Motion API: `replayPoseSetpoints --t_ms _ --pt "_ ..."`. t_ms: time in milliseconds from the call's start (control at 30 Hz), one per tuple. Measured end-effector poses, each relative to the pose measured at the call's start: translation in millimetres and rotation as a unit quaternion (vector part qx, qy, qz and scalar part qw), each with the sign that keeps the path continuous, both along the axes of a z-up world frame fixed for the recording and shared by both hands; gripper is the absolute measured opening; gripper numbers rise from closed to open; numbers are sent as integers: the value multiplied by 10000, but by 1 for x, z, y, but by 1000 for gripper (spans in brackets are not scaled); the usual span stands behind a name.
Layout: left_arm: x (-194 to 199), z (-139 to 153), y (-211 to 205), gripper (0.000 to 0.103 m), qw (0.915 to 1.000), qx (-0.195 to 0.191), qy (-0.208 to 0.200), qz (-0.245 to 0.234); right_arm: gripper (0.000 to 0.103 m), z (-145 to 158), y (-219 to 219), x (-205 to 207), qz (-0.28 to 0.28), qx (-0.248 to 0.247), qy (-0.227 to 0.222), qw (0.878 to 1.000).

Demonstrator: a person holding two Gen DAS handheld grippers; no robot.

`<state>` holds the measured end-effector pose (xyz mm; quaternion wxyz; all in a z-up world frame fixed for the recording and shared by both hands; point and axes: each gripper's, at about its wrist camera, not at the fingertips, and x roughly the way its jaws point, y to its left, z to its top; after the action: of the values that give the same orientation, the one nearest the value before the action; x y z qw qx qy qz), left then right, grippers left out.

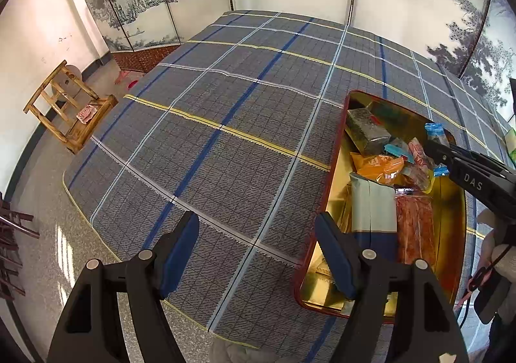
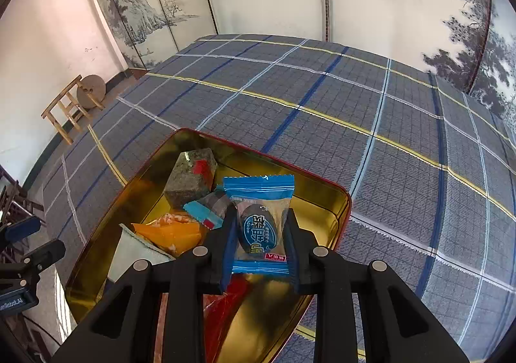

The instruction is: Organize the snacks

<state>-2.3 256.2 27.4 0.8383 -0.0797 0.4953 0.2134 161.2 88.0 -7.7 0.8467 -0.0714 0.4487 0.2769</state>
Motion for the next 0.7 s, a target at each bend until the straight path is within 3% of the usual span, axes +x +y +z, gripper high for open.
replayPoseSetpoints --t_ms 200,400,567,633,700 --pt "-1 0 -2 72 10000 -9 8 -73 31 -2 4 3 -132 -33 41 9999" --pt "-3 3 -6 72 9999 23 -7 -126 68 8 4 -4 -136 -18 -106 9998" --pt "-7 9 -13 72 9998 67 -42 -179 83 30 -2 -21 -119 114 -297 9994" --pt "-9 11 -16 72 9998 85 -48 -199 94 39 -7 -33 -132 214 -327 9991" --pt "-12 13 -20 72 9997 97 -47 -219 96 47 -14 -45 -192 257 -404 9987"
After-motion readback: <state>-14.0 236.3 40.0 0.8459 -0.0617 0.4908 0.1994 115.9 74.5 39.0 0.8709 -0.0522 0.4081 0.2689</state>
